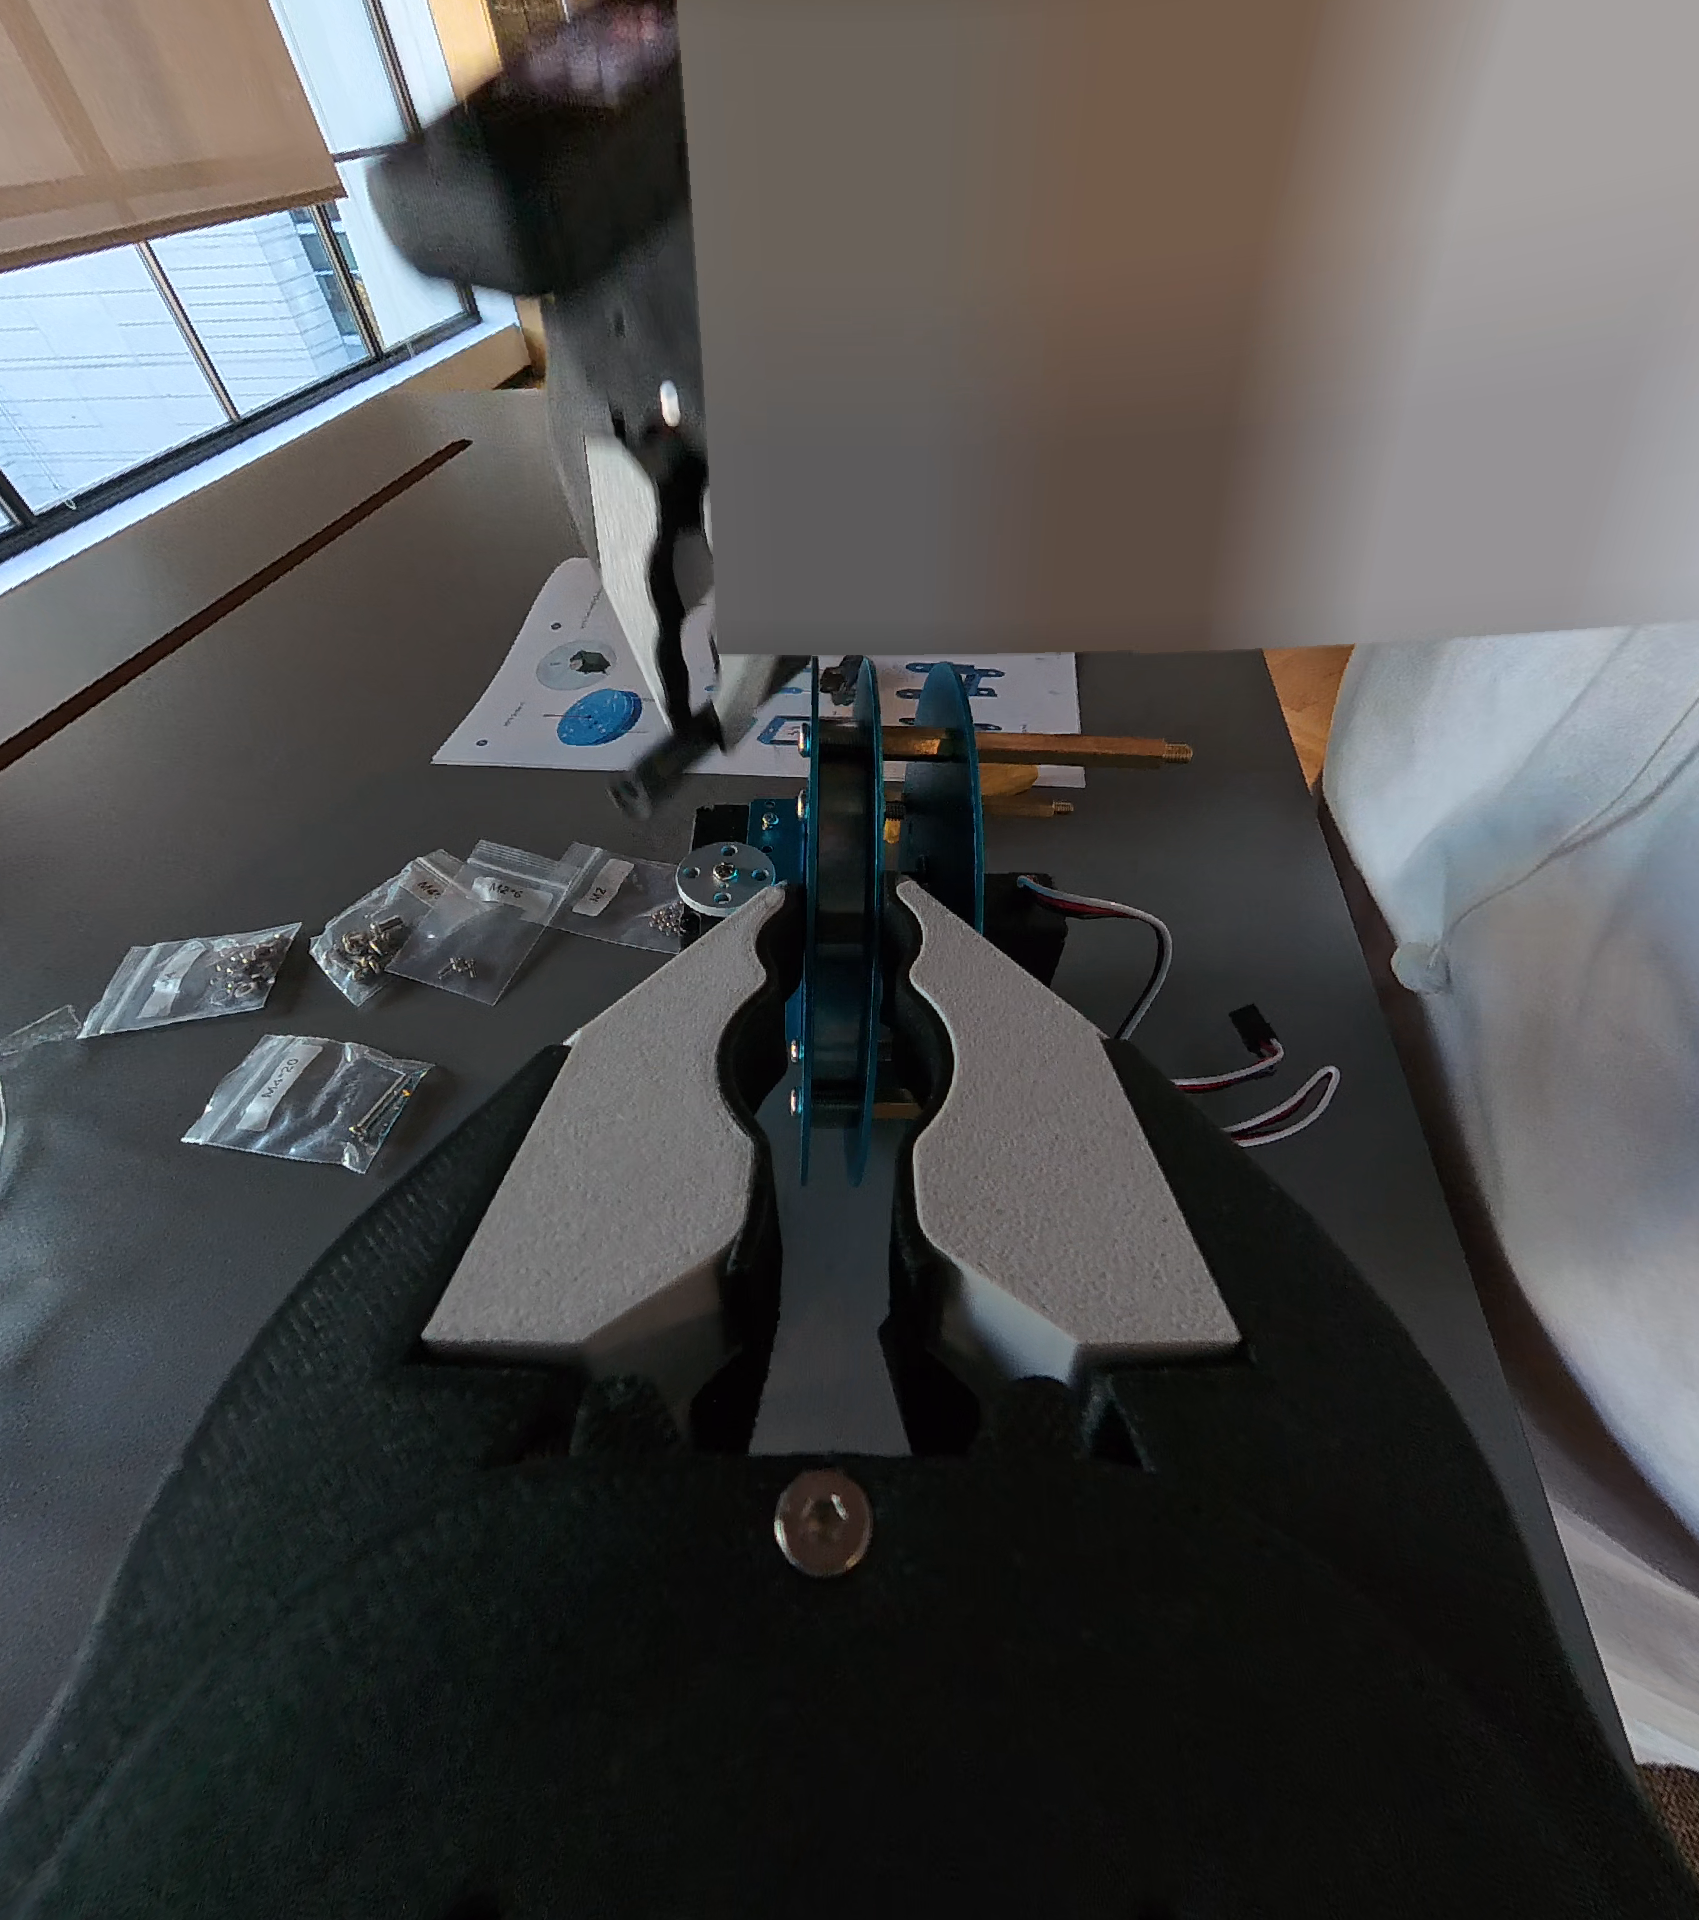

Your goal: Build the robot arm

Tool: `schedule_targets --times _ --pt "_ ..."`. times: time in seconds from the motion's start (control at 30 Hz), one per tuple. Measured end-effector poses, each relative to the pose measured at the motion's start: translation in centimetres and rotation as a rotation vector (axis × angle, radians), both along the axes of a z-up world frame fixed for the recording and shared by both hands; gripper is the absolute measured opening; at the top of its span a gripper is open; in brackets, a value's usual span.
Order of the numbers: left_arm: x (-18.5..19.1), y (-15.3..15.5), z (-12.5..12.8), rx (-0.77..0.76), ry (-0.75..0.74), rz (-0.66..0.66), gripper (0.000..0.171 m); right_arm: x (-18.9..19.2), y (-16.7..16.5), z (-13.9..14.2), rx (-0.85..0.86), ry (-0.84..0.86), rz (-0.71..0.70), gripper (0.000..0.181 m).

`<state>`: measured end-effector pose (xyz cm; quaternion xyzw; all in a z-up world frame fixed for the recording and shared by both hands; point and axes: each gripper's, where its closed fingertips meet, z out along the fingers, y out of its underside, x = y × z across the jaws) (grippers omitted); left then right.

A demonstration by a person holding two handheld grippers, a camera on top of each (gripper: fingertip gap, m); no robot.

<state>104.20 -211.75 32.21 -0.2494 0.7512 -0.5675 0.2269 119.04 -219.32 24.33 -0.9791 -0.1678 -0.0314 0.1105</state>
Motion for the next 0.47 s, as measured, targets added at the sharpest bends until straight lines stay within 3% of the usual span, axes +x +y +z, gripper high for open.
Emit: schedule_targets --times 0.17,0.3,0.47 --pt "-0.1 -0.1 0.0 0.020 -0.020 -0.005 0.012 1.1 1.5 6.8 0.375 0.134 -0.112 0.016" --pt "-0.3 -0.5 0.1 0.035 -0.037 -0.012 0.012 0.5 3.0 13.3 0.711 0.251 -0.106 0.015" --pt "-0.3 -0.6 0.1 0.039 -0.041 -0.013 0.012 -1.3 4.2 18.3 0.948 0.297 -0.018 0.015"
